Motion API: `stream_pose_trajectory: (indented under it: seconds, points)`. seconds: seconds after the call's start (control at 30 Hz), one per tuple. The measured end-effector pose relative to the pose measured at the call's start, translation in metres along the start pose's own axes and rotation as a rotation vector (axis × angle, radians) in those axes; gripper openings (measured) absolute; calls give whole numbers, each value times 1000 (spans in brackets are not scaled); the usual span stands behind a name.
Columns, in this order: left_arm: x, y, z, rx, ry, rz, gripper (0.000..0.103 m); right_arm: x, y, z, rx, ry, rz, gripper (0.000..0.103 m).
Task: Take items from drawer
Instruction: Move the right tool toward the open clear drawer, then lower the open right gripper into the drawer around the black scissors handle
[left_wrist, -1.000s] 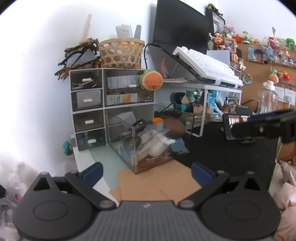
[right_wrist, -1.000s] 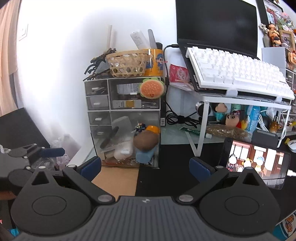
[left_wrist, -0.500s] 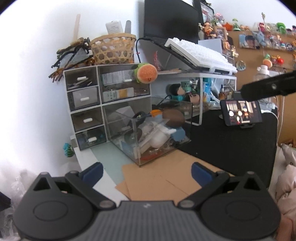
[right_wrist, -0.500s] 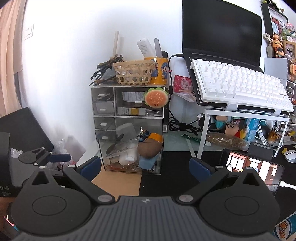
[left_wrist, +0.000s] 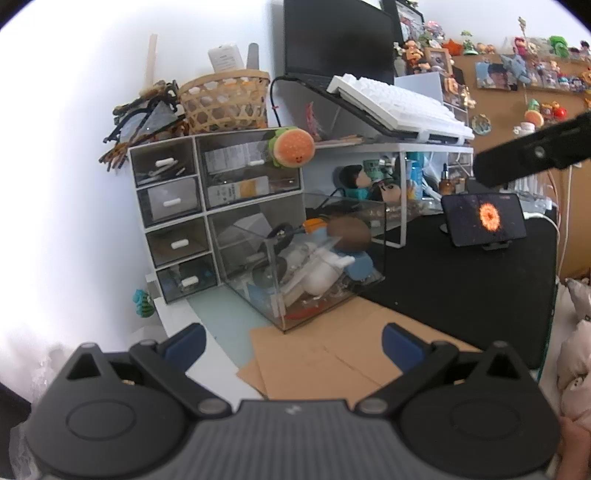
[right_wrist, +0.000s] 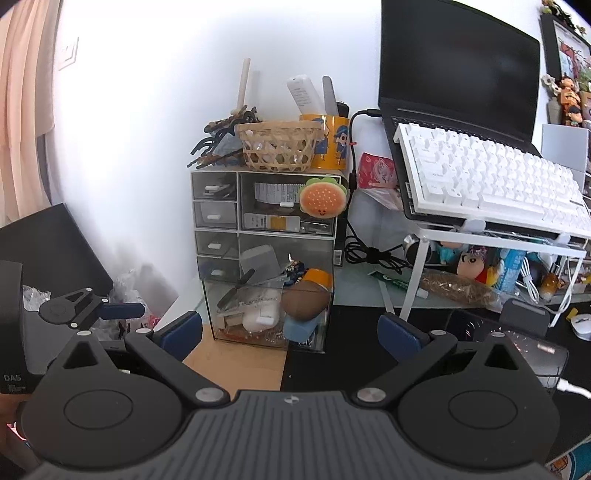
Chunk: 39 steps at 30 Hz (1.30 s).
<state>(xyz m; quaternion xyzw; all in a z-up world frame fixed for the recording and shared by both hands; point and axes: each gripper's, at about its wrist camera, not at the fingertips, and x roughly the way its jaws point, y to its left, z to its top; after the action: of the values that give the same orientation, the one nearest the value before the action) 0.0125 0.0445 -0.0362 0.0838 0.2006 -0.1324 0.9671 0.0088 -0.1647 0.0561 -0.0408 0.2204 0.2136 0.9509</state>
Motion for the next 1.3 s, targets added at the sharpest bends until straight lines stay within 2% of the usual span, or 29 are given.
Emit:
stream_pose_trajectory:
  seconds: [0.23, 0.67, 0.73, 0.8, 1.03, 1.3]
  points:
    - [5, 7, 4, -72, 12, -38, 103, 21, -1, 14, 1, 15, 25, 103]
    - [9, 14, 4, -116, 0, -31, 103, 68, 2, 49, -52, 79, 78, 102]
    - [9, 15, 4, -122, -5, -30, 103, 74, 2, 52, -51, 82, 85, 98]
    - [10, 18, 4, -129, -5, -31, 103, 81, 1, 57, -42, 89, 92, 87]
    - [14, 15, 5, -154, 1, -47, 103, 111, 1, 65, 5, 158, 145, 77]
    - [19, 14, 5, -197, 14, -68, 103, 141, 2, 67, 70, 236, 191, 56]
